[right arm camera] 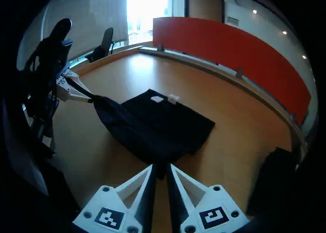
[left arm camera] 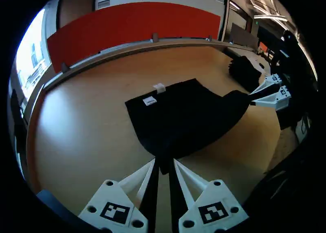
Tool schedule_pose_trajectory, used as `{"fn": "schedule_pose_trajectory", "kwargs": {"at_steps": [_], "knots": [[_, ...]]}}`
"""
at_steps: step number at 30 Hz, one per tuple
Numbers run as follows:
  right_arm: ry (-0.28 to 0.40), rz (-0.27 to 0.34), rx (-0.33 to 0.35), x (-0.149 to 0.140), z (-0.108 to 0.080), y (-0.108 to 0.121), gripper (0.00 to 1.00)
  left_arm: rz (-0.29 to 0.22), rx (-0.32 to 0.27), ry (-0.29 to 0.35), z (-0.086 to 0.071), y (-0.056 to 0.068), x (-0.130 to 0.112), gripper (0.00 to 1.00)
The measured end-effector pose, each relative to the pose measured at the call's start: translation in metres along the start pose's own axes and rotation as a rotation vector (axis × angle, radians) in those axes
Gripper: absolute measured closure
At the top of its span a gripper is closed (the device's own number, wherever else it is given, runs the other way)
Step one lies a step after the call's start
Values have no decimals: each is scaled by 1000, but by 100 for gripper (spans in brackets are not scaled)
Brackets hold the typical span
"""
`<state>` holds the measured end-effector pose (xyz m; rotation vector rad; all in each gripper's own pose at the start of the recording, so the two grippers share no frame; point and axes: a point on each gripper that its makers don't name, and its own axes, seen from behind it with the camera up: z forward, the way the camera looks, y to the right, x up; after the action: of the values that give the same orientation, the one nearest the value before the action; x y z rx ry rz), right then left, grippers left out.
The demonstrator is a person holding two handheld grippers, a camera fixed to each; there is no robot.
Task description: Fold towel
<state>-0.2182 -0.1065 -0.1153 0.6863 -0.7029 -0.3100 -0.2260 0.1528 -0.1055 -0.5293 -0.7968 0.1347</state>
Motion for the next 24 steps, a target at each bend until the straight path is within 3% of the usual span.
{"fn": "schedule_pose_trajectory", "kwargs": {"at_steps": [12,24], "knots": [[21,-15,-5,23,-30,0,83,-44,-24,34,-32,9,21,84],[24,-28,-1,29,-42,-6,83,-37,-30,47,-45,13,30,84]]}}
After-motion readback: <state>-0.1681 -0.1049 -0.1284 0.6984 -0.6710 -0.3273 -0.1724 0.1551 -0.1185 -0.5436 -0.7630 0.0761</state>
